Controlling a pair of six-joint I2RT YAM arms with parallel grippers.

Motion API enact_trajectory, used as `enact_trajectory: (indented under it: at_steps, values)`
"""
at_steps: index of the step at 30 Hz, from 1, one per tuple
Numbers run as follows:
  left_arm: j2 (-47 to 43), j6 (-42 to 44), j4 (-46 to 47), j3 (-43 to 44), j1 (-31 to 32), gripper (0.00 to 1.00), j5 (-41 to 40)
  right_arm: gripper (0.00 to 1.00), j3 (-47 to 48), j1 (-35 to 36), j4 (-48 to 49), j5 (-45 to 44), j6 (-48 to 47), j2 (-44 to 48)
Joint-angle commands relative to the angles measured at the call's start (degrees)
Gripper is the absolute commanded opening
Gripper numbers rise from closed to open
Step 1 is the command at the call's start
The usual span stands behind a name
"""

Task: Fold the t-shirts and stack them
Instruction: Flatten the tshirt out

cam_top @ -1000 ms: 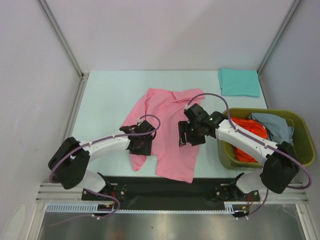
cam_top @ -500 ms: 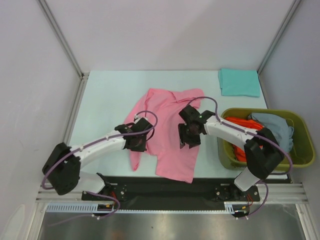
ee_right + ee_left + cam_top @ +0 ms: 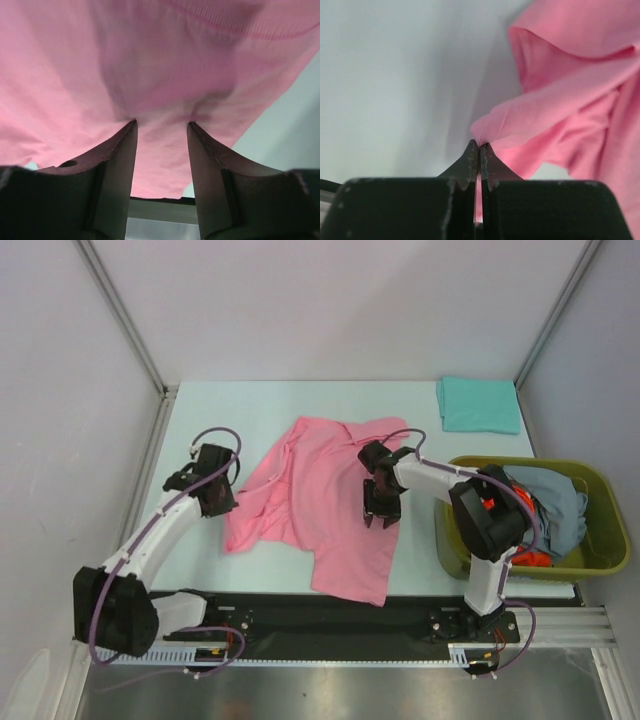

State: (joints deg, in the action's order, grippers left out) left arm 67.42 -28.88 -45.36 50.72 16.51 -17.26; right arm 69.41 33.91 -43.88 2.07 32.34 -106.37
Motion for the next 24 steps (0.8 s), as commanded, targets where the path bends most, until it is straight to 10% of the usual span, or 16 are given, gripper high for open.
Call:
enact_trajectory:
  at_steps: [1,10,15,24]
  values:
    - [4.7,5.0,3.6,2.4,-7.7,0.00,2.6,0.50,4.3,-2.5,-0.2,-3.6,-1.4,-4.1]
    - [24.8,4.7,11.6,12.0,-14.2,0.06,4.6,0.51,17.3,-8.2,-5.2,-6.4,-5.3,-15.0]
    - [21.9,4.5,10.3,15.1,-14.2,1.00,3.3,0.60,24.7,-4.7,-11.7,-14.4,-10.0,-11.9]
    - [1.9,0.1,5.1,2.0,-19.9,0.87,8.8,0.75,16.3,3.3,-11.3,-11.4,-11.5,8.7]
